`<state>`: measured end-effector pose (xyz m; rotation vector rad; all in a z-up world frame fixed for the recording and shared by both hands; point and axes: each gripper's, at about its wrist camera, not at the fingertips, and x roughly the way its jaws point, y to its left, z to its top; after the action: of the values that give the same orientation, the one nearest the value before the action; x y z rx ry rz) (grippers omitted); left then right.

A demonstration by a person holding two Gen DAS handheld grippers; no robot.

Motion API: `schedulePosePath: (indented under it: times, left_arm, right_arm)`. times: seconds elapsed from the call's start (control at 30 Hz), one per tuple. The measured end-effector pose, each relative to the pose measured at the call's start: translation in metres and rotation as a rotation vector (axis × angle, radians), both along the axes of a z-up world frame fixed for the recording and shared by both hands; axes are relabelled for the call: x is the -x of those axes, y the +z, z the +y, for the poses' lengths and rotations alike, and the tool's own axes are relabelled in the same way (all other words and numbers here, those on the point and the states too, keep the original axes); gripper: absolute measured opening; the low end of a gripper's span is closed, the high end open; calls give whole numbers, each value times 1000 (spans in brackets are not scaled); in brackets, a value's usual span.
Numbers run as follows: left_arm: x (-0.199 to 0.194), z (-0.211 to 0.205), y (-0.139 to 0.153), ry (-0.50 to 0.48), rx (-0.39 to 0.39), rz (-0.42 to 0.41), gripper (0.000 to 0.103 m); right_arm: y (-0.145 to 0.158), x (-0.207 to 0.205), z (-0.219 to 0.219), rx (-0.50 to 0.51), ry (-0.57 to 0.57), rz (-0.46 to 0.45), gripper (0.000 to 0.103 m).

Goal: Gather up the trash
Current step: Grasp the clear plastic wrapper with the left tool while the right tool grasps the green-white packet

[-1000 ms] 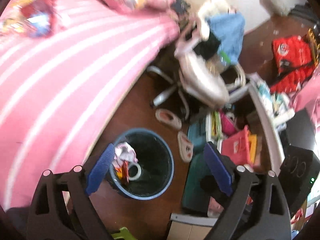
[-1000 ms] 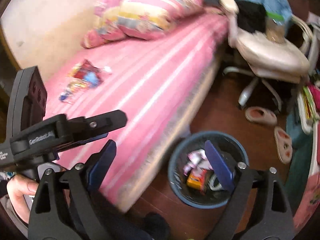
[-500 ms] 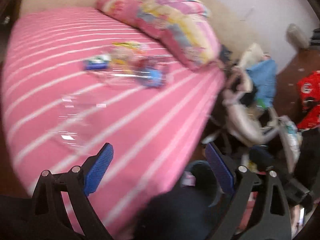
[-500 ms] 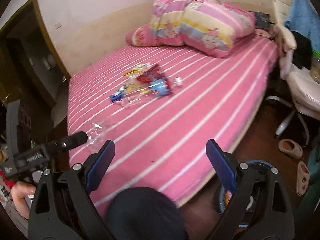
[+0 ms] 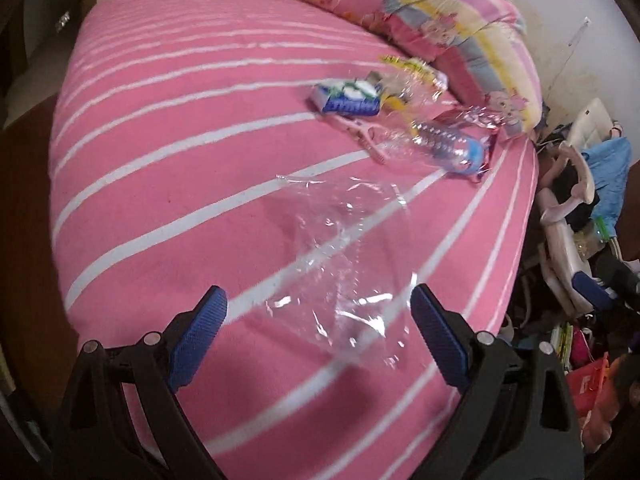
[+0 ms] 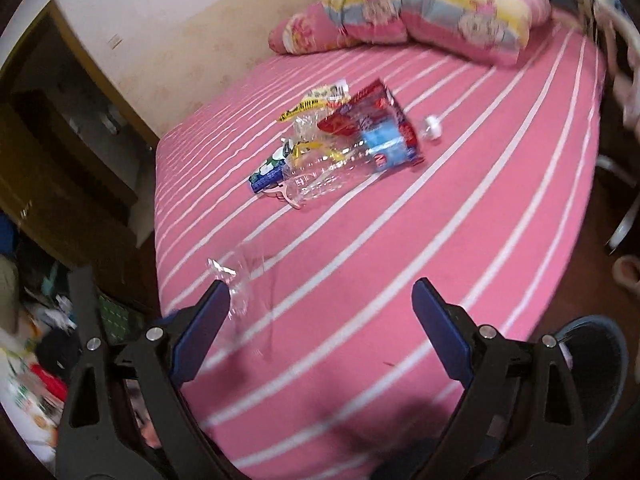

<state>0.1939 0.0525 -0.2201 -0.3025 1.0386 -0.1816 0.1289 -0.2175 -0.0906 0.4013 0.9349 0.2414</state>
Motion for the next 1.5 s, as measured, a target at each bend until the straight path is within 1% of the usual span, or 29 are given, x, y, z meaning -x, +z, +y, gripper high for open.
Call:
schedulePosePath:
  times: [0.1,0.13,0.17,0.3,0.33,0.37,0.47,0.5,0.53,0.6,0.67,0.73,0.77,0.8,0.83,0.87,0.9,0.93,0.97,1.03,1.1,1.2,1.27,1.33,1.37,1.43,1.5]
  left_arm:
    - [-12,-7,-7,-34,-1,6,90]
    - [-17,-13,-9,-48,-27,2,90]
    - [-21,-16,-10,-59,-39,-2,90]
    - [-39,-26,-18,-100,-45,-4,89]
    - [-43,-28,-18,-105,-44,-8,84]
    - [-47,-29,-19,-115,-42,-11,75]
    - [-61,-35,-22,-137,-63,-15,65]
    - [-64,-36,-22,-138,-58,-17,63]
    - [-70,-36,-22,-139,-47,-19,59]
    - [-79,-35,-22,-140,-22,-15,48]
    - [-89,-33,-22,-136,10,-4,34]
    - [-99,-28,-22,-118,56,3,28]
    - [-102,-25,-21,-111,76,6,24]
    - [-107,-21,-20,-102,102,10,22]
    - [-111,-18,-20,-94,123,11,18]
    - [-117,-12,-18,-81,143,11,17]
    - [-120,-9,-17,-74,152,11,17]
    - [-125,-4,-16,-61,167,12,17]
    - [-128,0,-15,-55,175,14,17]
    - [-134,6,-13,-34,182,16,17]
    - [-137,16,-12,-10,188,17,17]
    - [-143,31,-12,30,199,30,17]
    - [-144,38,-14,50,206,41,17]
    - [-147,44,-15,67,217,51,17]
    - [-147,47,-17,72,230,60,17]
    - [-147,49,-19,74,241,73,17]
    - [-147,50,-21,70,254,79,17]
  right_arm:
    - [-14,-25,2,-67,-17,41,91]
    - [-22,-38,2,-116,-29,64,91]
    - [-27,-45,1,-142,-40,85,91]
    - [-44,-77,1,-242,-82,154,91]
    - [-50,-87,1,-270,-93,168,91]
    - [-52,-93,1,-285,-99,177,91]
    - [-63,-112,1,-341,-122,221,91]
    - [-65,-117,1,-352,-128,231,91]
    - [-68,-122,1,-363,-133,240,91]
    - [-71,-131,4,-363,-142,260,91]
    - [-66,-137,10,-333,-130,252,91]
    - [-47,-143,26,-251,-66,184,91]
    - [-41,-146,33,-226,-38,159,91]
    - [-33,-151,44,-210,5,130,91]
    - [-28,-157,54,-218,38,117,91]
    - [-26,-161,60,-237,59,117,90]
    - [-26,-167,66,-266,77,124,84]
    - [-29,-178,74,-308,95,147,81]
    - [-33,-185,81,-315,99,166,75]
    - [-39,-201,95,-276,99,205,70]
    - [-41,-217,112,-144,103,213,70]
    - [-41,-232,135,16,117,205,70]
    - [-44,-240,147,71,120,220,71]
    - [-53,-251,157,96,121,254,71]
    - [-54,-255,161,124,123,254,71]
    - [-59,-261,172,211,137,232,70]
    - [-64,-262,172,224,138,233,58]
